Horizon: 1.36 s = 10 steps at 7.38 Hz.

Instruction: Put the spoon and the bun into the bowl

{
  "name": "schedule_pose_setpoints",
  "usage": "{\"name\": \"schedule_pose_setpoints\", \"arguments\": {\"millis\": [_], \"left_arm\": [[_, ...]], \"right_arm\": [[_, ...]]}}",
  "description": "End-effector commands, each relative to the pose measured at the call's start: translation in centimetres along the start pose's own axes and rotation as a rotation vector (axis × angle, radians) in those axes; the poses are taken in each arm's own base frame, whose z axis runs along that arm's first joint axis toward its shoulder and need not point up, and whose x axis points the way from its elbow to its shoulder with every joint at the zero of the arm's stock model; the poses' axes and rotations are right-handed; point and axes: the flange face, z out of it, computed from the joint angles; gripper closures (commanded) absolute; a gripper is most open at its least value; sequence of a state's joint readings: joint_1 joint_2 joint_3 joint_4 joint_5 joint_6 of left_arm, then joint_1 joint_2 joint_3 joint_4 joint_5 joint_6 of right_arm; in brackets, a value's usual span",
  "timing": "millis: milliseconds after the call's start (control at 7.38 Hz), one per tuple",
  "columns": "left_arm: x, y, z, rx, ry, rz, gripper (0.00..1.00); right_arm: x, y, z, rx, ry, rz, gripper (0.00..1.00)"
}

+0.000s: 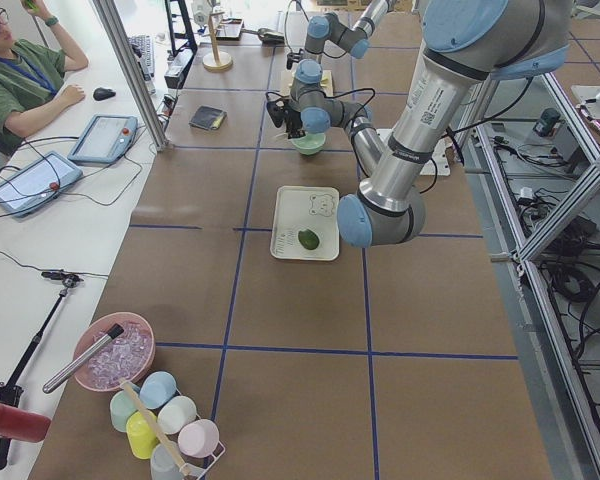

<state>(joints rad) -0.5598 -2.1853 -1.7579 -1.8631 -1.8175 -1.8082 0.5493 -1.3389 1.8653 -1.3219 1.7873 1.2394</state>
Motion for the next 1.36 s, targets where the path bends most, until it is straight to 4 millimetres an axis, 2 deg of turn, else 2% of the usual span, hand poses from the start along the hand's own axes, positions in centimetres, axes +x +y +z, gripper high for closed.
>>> {"name": "schedule_pose_setpoints", "arguments": {"millis": [0, 271, 407, 678, 814, 1085, 1220], "left_arm": [[1.1, 0.1, 1.1, -0.003, 0.016, -0.026, 1.00], [0.8, 0.3, 1.9, -0.005, 0.010, -0.024, 1.00], [0.7, 0.5, 2.3, -0.007, 0.003, -0.025, 1.00], [0.5, 2.2, 4.4, -0.033, -0.001, -0.041, 1.00], [0.8, 2.3, 5.1, -0.036, 0.003, -0.072, 1.00], [2.0, 3.0, 4.7, -0.044, 0.016, -0.074, 1.00], [2.0, 4.1, 5.0, -0.058, 0.015, -0.066, 1.00]], "right_arm": [[0.0, 1.0, 1.4, -0.018, 0.022, -0.004, 0.05], [-0.1, 1.0, 1.3, -0.019, 0.023, -0.005, 0.30], [-0.2, 1.0, 1.3, -0.020, 0.021, -0.006, 0.47], [0.3, 0.2, 1.0, -0.011, 0.023, 0.004, 0.66], [0.3, 0.0, 0.9, -0.007, 0.022, 0.007, 0.70], [0.5, -0.7, 0.3, 0.001, 0.016, 0.016, 0.71], [-0.2, -1.7, -0.6, 0.017, 0.000, 0.022, 0.71]]}}
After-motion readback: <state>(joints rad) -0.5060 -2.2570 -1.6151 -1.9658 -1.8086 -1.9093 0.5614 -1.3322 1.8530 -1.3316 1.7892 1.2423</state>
